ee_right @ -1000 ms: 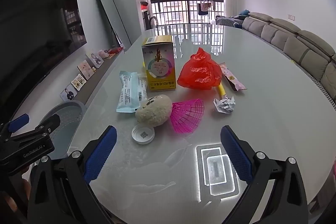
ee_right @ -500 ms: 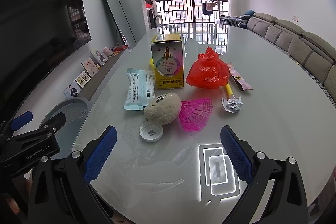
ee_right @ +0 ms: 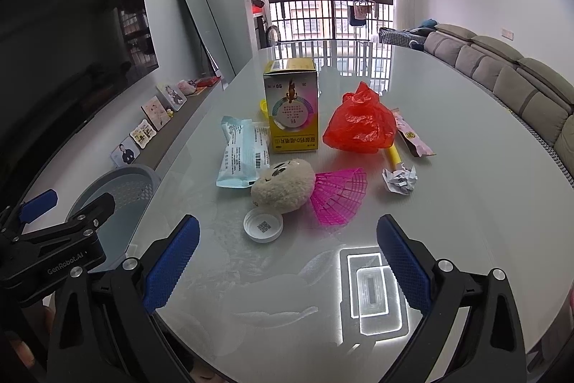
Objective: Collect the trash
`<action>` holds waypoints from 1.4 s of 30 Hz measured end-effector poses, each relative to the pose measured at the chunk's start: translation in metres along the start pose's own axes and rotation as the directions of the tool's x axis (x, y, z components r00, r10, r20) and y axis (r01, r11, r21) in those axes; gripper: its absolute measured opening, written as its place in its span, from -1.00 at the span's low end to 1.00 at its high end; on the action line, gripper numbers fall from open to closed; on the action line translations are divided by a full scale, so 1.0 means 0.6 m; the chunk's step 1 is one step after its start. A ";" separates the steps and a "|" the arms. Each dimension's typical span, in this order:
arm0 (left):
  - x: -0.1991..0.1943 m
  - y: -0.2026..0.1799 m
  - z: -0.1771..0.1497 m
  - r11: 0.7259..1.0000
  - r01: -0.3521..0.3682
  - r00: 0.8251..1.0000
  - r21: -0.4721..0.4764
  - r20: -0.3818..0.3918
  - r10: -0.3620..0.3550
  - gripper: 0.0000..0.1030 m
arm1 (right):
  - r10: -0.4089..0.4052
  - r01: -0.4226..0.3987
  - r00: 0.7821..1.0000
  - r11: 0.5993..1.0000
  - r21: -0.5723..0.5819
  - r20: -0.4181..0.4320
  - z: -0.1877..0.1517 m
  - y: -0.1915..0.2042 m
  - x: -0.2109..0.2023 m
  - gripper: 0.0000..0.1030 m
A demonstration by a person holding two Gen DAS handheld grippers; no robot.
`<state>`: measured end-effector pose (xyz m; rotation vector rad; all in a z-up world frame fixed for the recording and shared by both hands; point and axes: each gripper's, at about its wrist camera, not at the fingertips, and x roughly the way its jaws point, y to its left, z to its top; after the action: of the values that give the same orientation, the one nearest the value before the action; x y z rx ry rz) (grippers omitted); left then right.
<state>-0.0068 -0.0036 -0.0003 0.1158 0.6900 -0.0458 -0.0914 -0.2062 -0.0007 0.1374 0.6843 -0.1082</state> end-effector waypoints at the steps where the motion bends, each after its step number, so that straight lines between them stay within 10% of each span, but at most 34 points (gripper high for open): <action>1: 0.000 0.000 0.000 1.000 -0.001 1.000 0.000 -0.001 0.001 0.88 | 0.000 0.000 1.000 1.000 -0.001 0.000 0.000 0.001 0.000 0.84; 42: 0.011 0.007 -0.002 1.000 -0.008 1.000 0.003 -0.017 0.008 0.88 | 0.001 -0.001 1.000 1.000 -0.002 -0.004 0.004 -0.003 -0.001 0.84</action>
<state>-0.0022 0.0008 -0.0048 0.1223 0.7063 -0.0386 -0.0906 -0.2086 0.0017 0.1365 0.6885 -0.1059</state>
